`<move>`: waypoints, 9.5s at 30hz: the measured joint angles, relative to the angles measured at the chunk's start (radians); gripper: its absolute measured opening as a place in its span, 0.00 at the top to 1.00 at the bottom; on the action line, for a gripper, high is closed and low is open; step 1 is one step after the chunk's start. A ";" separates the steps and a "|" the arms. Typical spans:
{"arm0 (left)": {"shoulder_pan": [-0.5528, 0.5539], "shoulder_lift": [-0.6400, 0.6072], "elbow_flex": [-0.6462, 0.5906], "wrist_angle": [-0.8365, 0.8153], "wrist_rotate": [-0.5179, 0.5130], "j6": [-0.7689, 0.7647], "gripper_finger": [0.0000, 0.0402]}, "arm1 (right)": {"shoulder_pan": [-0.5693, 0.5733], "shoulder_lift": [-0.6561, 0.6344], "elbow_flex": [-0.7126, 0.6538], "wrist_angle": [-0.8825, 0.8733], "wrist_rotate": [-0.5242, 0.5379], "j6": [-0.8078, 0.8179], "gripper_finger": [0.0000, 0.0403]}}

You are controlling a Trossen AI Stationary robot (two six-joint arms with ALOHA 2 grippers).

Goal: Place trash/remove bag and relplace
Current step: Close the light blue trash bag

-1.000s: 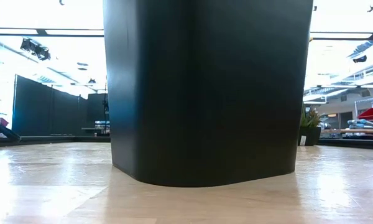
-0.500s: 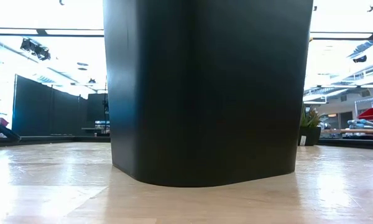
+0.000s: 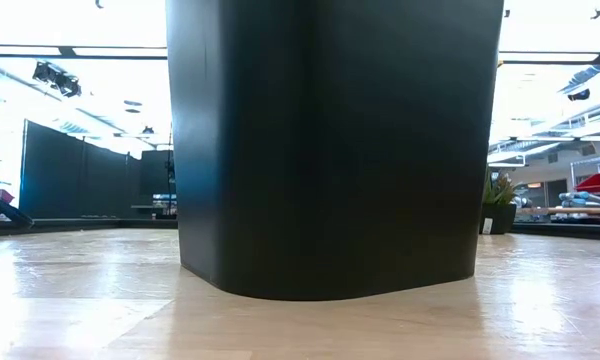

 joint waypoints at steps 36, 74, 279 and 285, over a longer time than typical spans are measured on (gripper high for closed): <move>-0.006 0.000 0.000 0.001 0.023 -0.029 0.79 | -0.046 0.039 0.000 -0.004 -0.044 -0.074 1.00; -0.090 -0.091 0.008 0.460 -0.276 0.348 0.67 | 0.096 -0.068 0.000 0.736 0.618 -0.280 1.00; 0.264 -0.595 -0.458 0.259 0.285 -0.308 1.00 | 0.074 0.047 0.000 0.894 0.662 -0.192 1.00; 0.246 -0.585 -0.458 0.334 0.257 -0.262 1.00 | 0.047 0.047 0.000 0.874 0.657 -0.170 0.97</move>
